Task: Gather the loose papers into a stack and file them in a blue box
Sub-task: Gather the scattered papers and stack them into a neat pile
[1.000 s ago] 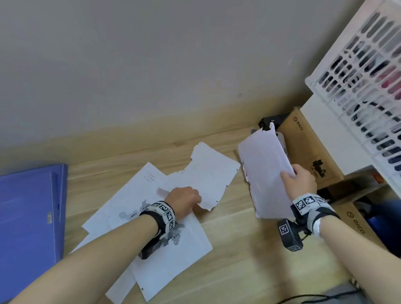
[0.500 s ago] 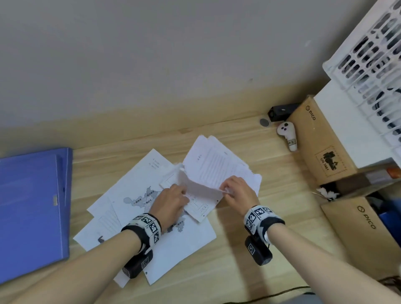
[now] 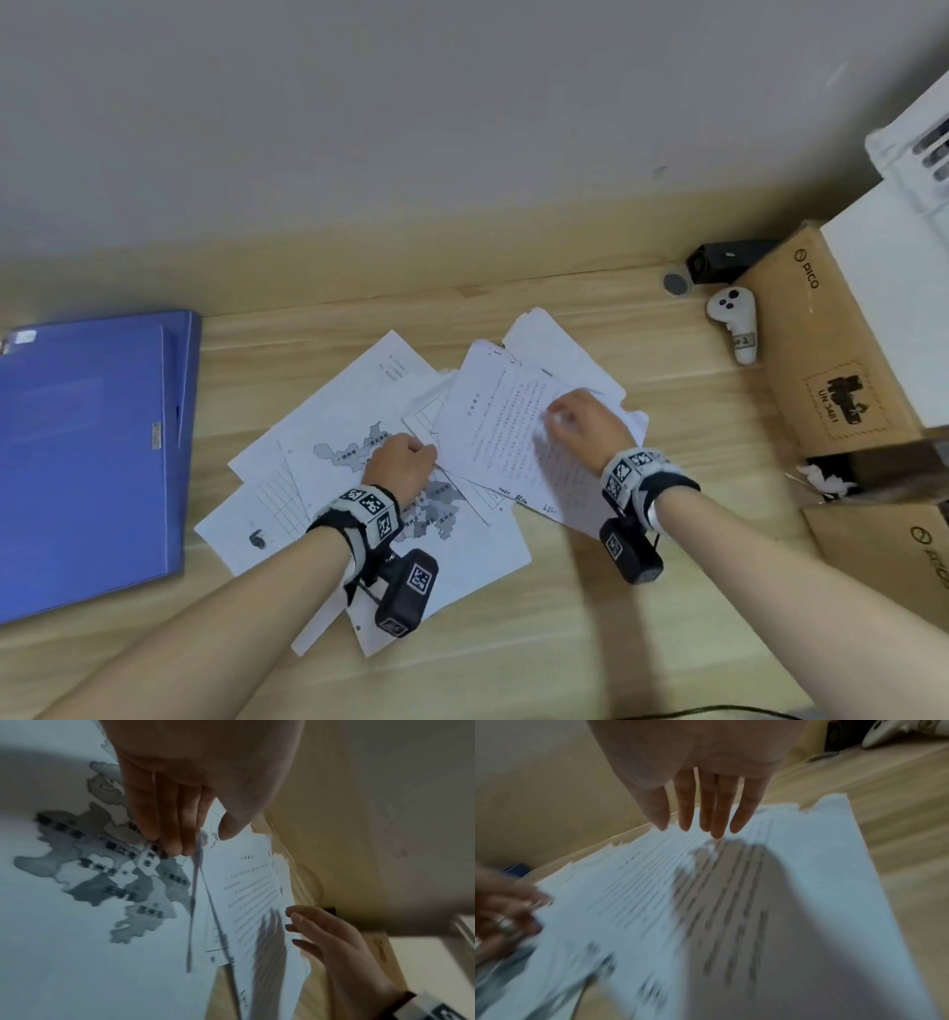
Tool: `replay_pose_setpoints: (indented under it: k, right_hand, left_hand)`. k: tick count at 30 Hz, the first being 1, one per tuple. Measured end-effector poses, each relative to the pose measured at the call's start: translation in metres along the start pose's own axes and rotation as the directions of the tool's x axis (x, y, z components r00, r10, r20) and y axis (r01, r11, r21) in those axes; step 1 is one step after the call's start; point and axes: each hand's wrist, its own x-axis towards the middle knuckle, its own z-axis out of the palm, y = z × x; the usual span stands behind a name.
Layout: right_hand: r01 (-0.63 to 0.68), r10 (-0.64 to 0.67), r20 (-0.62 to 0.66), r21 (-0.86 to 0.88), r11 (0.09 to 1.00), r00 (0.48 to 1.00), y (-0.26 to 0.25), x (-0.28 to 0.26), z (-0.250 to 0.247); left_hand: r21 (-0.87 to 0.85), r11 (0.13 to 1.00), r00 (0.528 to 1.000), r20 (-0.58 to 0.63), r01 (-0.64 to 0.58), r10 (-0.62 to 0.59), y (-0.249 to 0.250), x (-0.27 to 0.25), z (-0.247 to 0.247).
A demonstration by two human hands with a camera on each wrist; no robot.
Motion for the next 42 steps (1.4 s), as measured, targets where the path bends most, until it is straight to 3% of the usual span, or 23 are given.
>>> replay_pose_setpoints:
  k: [5, 8, 10, 15, 19, 22, 27, 30, 32, 34, 37, 39, 42]
  right_hand:
    - [-0.175, 0.188, 0.082, -0.136, 0.975, 0.979, 0.01, 0.05, -0.017]
    - [-0.207, 0.228, 0.093, -0.187, 0.96, 0.969, 0.011, 0.058, -0.014]
    - [-0.134, 0.171, 0.116, -0.272, 0.953, 0.978, 0.013, 0.058, -0.011]
    - [0.061, -0.041, 0.127, -0.154, 0.986, 0.991, 0.021, 0.041, -0.022]
    - [0.147, -0.116, 0.176, -0.176, 0.973, 0.978, 0.023, 0.041, -0.046]
    - [0.161, -0.138, 0.155, -0.143, 0.977, 0.978, 0.004, 0.048, -0.05]
    - [0.255, -0.247, 0.095, -0.084, 0.963, 0.964, -0.023, 0.05, -0.014]
    - [0.184, -0.172, 0.187, -0.045, 0.982, 0.967, -0.031, 0.042, 0.0]
    - [0.105, -0.11, 0.215, 0.034, 0.994, 0.971, -0.026, 0.035, 0.005]
    - [0.064, -0.079, 0.176, 0.089, 0.994, 0.981, -0.019, 0.028, 0.006]
    - [-0.049, 0.019, 0.171, 0.173, 0.984, 0.985, -0.015, 0.019, -0.004]
    - [-0.085, 0.052, 0.177, 0.184, 0.979, 0.983, -0.016, 0.014, -0.011]
    - [-0.125, 0.092, 0.227, 0.139, 0.982, 0.97, -0.028, 0.006, -0.019]
  left_hand:
    - [-0.37, 0.917, 0.988, 0.021, 0.147, -0.15, 0.012, 0.021, 0.002]
    - [-0.439, 0.884, 0.986, 0.026, 0.16, -0.165, 0.017, 0.034, 0.006]
    - [-0.43, 0.893, 0.989, -0.01, 0.13, -0.149, 0.021, 0.041, 0.006]
    - [-0.377, 0.926, 0.994, -0.092, 0.02, -0.059, 0.015, 0.059, -0.004]
    - [-0.248, 0.965, 0.988, -0.145, -0.084, 0.049, 0.023, 0.063, -0.024]
    - [-0.131, 0.978, 0.986, -0.063, -0.162, 0.155, 0.029, 0.057, -0.031]
    - [-0.153, 0.971, 0.968, 0.144, -0.182, 0.204, 0.019, 0.049, -0.017]
    - [-0.233, 0.963, 0.959, 0.21, -0.137, 0.188, 0.011, 0.038, -0.018]
    - [-0.262, 0.955, 0.969, 0.161, -0.139, 0.185, 0.007, 0.03, -0.028]
    - [-0.226, 0.955, 0.981, -0.06, -0.194, 0.185, -0.002, 0.021, -0.047]
    - [-0.117, 0.981, 0.914, -0.393, -0.157, 0.1, -0.03, 0.017, -0.08]
    - [-0.035, 0.996, 0.906, -0.419, -0.083, 0.061, -0.056, 0.013, -0.098]
    - [0.19, 0.981, 0.957, -0.274, -0.041, 0.093, -0.09, 0.004, -0.106]
